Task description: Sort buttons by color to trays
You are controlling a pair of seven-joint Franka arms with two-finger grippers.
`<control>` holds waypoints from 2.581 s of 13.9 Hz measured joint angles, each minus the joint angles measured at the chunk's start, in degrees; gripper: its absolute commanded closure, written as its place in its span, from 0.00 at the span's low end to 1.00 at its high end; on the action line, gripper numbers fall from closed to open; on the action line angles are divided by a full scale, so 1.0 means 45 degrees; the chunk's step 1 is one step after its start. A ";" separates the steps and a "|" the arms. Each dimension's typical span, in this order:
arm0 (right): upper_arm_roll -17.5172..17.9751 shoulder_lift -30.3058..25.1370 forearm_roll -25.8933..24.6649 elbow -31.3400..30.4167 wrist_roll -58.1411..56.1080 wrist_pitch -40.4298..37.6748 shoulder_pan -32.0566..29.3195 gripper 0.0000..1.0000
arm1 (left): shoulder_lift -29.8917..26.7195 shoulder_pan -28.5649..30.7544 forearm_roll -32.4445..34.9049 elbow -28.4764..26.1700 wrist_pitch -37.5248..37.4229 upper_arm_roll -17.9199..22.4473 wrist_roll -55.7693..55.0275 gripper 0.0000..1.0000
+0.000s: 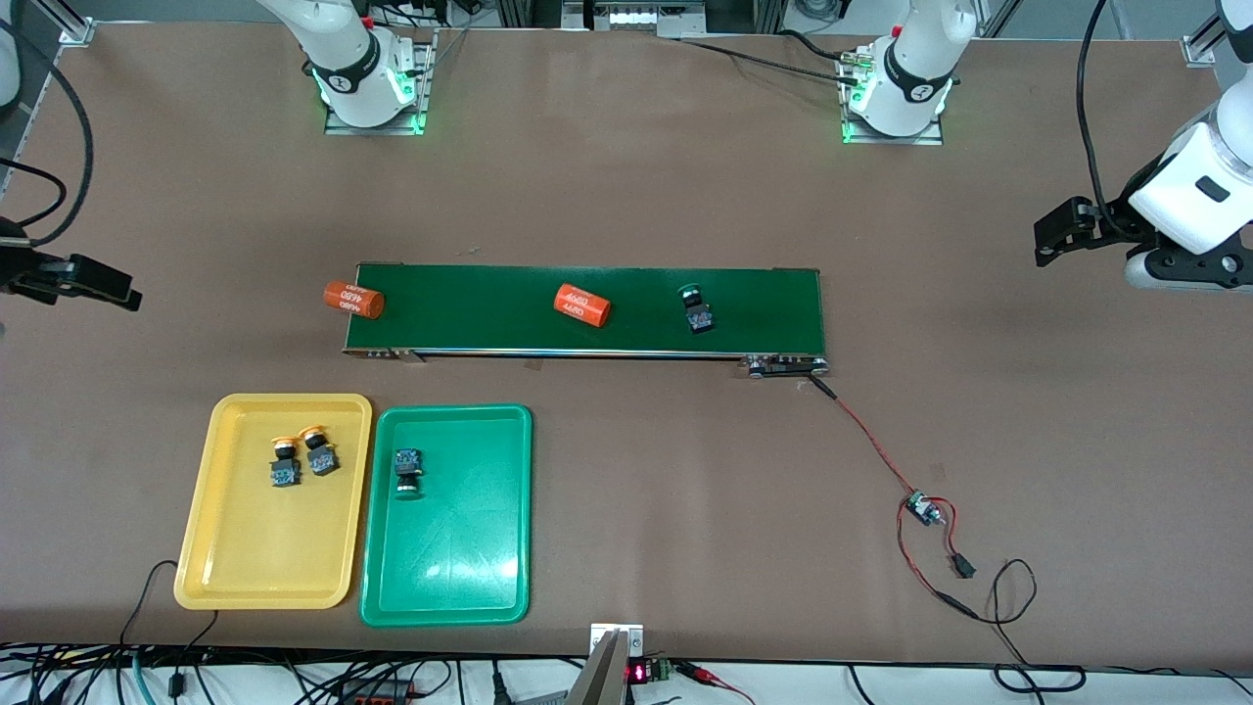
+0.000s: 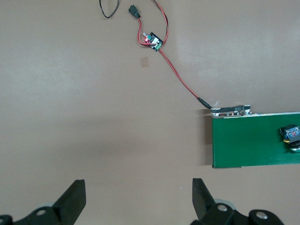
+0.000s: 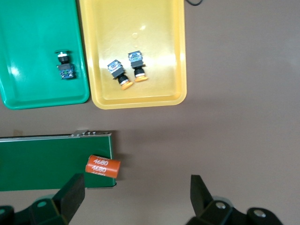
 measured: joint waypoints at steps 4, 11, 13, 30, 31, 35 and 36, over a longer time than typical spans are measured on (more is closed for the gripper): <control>0.0070 -0.0087 0.0000 -0.0070 0.0000 -0.0333 0.0036 0.00 | -0.0018 0.0013 0.0000 0.0000 -0.0007 0.0002 0.0454 0.00; 0.0129 -0.0157 0.0000 -0.0174 -0.0011 -0.0568 0.0173 0.00 | -0.0077 -0.0034 -0.0001 0.0005 -0.0008 -0.0173 0.0523 0.00; 0.0164 -0.0129 0.0008 -0.0207 -0.0009 -0.0570 0.0625 0.00 | -0.0110 -0.0062 -0.0001 0.0006 -0.0008 -0.0230 0.0523 0.00; 0.0330 0.2947 0.0715 -0.0345 0.6813 0.2313 0.8443 0.00 | -0.0037 0.0366 -0.0001 0.0001 0.0252 -0.0006 0.0625 0.00; 0.0327 0.3256 0.0772 -0.0347 0.7075 0.2731 0.8720 0.00 | -0.0031 0.0364 -0.0001 -0.0001 0.0261 -0.0012 0.0626 0.00; 0.0446 0.4478 0.1283 -0.0320 0.7078 0.4217 0.9396 0.00 | 0.0040 0.0355 -0.0001 -0.0005 0.0273 -0.0046 0.0629 0.00; 0.0532 0.4749 0.1302 -0.0317 0.7024 0.4588 0.9588 0.00 | 0.0060 0.0353 -0.0001 -0.0005 0.0278 -0.0059 0.0630 0.00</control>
